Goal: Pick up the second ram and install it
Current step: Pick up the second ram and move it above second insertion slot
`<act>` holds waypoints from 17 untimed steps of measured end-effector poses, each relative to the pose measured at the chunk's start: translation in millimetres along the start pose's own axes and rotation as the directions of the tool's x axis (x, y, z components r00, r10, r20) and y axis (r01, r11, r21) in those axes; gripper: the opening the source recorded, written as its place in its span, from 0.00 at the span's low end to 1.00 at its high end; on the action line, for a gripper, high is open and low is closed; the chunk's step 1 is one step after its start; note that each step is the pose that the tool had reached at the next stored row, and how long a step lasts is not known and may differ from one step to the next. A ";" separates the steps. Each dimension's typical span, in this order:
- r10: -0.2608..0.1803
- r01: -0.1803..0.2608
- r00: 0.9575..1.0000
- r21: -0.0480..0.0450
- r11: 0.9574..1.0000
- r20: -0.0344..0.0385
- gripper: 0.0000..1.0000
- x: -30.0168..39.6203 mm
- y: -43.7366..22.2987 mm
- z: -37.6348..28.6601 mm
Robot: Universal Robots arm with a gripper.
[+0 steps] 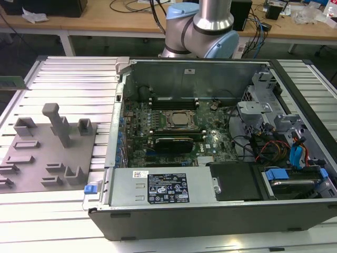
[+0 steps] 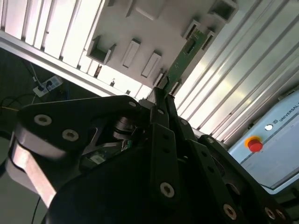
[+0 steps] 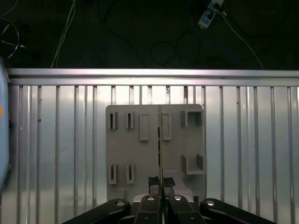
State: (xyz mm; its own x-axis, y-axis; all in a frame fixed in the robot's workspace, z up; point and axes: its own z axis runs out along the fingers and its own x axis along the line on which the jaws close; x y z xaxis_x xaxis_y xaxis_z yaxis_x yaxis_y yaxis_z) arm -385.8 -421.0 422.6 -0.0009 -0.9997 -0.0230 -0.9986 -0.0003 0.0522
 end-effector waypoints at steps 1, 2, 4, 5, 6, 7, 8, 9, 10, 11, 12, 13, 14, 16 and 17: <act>0.000 0.000 1.000 0.000 1.000 0.000 0.13 -2.8 0.0 -0.4; 0.000 0.000 1.000 -0.001 1.000 0.000 0.13 -6.0 0.0 -0.9; 0.000 0.000 1.000 -0.001 1.000 0.000 0.13 -13.3 0.1 -4.1; 0.000 0.000 1.000 -0.001 1.000 0.000 0.13 -14.2 0.2 -6.7; 0.000 0.000 1.000 -0.001 1.000 0.000 0.13 -14.2 0.2 -6.7; 0.000 0.000 1.000 -0.001 1.000 0.000 0.13 -14.2 0.2 -6.8; 0.000 0.000 1.000 -0.001 1.000 0.000 0.13 -14.3 0.2 -6.8; 0.000 0.000 1.000 -0.001 1.000 0.000 0.13 -14.3 0.2 -6.9; 0.000 0.000 1.000 -0.001 1.000 0.000 0.13 -14.3 0.2 -6.9; 0.000 0.000 1.000 -0.001 1.000 0.000 0.13 -14.3 -0.4 -7.1; 0.000 0.000 1.000 -0.001 1.000 0.000 0.13 -14.3 -2.4 -7.1; 0.000 0.000 1.000 -0.001 1.000 0.000 0.13 -14.3 -4.9 -7.2; 0.000 0.000 1.000 -0.001 1.000 0.000 0.13 -14.3 -6.6 -7.3; 0.000 0.000 1.000 -0.001 1.000 0.000 0.13 -14.3 -19.4 -7.9; 0.000 0.000 1.000 -0.001 1.000 0.000 0.13 -14.3 -22.5 -8.1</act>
State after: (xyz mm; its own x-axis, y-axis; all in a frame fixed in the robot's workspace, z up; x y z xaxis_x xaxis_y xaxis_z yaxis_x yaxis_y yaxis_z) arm -362.9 -406.9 429.8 -0.0009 -0.9997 -0.0227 -0.9986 -0.0003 0.0529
